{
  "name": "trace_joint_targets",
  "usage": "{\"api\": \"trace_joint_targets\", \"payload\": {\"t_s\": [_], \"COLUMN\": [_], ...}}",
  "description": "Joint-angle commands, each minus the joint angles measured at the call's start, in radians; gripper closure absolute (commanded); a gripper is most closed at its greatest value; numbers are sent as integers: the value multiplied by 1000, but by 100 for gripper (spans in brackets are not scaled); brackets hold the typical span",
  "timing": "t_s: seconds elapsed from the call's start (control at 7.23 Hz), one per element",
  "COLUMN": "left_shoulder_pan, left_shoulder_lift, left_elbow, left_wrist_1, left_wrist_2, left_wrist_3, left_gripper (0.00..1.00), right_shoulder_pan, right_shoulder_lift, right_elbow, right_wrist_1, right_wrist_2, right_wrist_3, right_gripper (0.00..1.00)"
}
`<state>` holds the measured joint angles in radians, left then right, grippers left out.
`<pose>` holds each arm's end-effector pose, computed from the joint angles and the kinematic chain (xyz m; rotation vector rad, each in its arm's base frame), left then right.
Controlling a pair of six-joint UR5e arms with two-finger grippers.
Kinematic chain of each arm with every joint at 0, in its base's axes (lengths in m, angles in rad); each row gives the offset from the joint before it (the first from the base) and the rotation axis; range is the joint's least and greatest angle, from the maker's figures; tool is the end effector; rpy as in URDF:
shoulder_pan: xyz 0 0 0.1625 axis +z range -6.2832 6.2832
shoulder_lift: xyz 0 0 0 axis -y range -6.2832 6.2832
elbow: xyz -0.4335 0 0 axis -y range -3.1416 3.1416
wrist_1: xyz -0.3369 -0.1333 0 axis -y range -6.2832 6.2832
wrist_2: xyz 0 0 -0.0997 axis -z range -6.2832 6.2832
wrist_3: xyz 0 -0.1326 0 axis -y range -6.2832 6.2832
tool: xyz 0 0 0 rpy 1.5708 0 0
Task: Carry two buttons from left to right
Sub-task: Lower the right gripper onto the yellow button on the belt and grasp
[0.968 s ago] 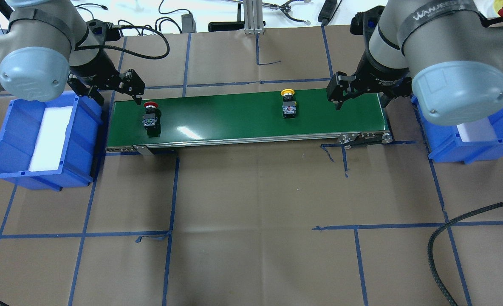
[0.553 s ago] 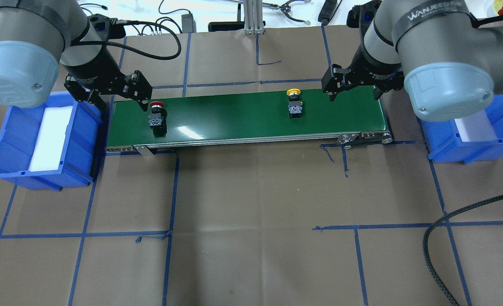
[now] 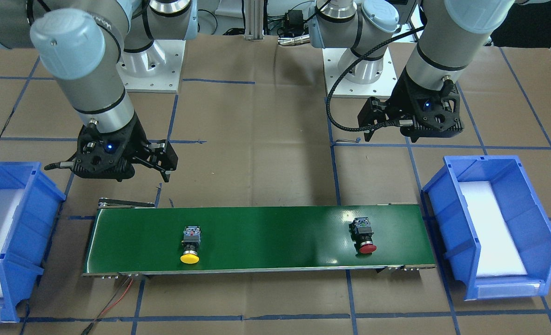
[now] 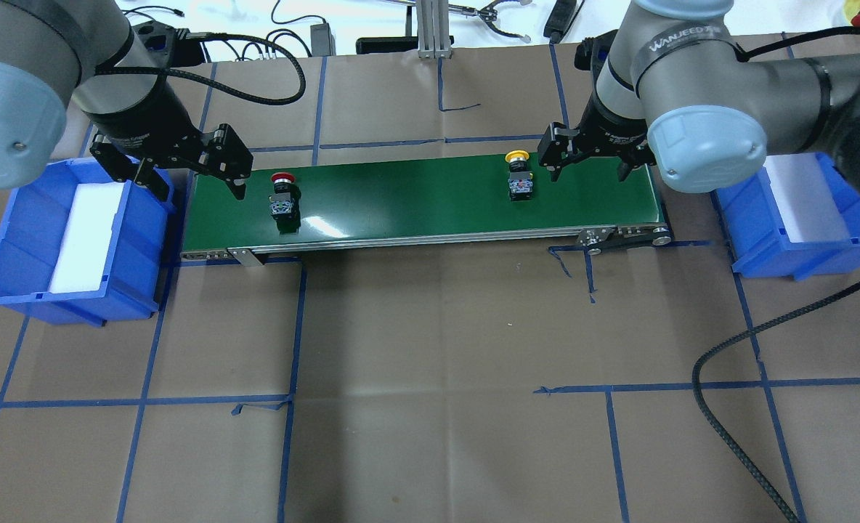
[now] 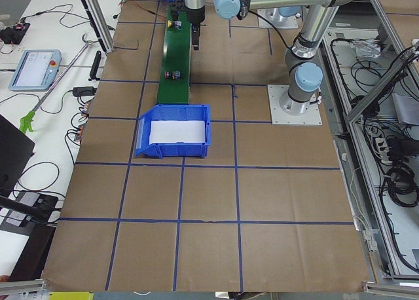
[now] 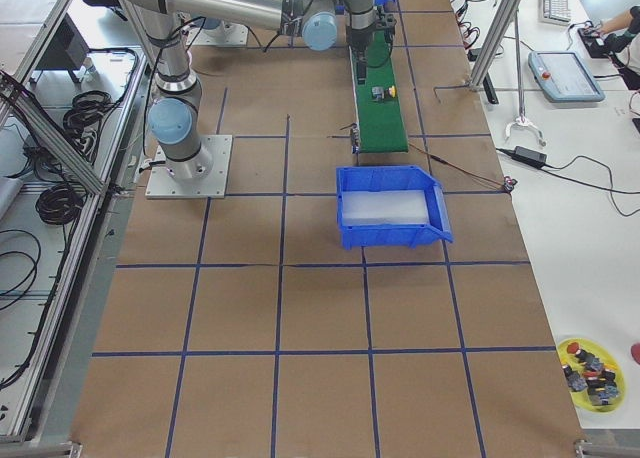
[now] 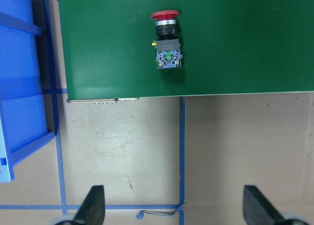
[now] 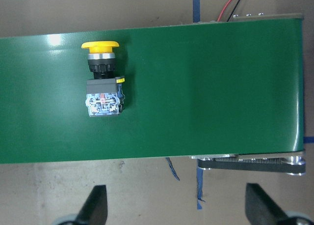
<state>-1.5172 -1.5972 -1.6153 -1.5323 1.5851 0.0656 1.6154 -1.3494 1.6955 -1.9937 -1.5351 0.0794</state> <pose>-0.1075 -0.4493 0.4362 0.0191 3.1288 0.0519 0.1612 -0.5150 0.3467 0.0518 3.0987 -0.1154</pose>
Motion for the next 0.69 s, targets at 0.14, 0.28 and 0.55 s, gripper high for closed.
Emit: {"api": "trace_joint_targets", "payload": {"t_s": [0.14,0.28,0.55], "left_shoulder_pan": [0,0,0], "left_shoulder_lift": [-26,-29,-30], "left_elbow": [40,44,46], "left_wrist_1": [-20,-31,-31], "left_wrist_2": [0,1,1], "left_wrist_3": [-6,-6,-6], "left_gripper": [0,0,0], "right_shoulder_pan": [0,1,3], "right_shoulder_lift": [140,188,248], "right_elbow": [-127,-172,-189], "right_wrist_1": [-65,-66,-107], "right_wrist_2": [59,91,89], "right_wrist_3": [25,26,22], "right_gripper": [0,0,0]}}
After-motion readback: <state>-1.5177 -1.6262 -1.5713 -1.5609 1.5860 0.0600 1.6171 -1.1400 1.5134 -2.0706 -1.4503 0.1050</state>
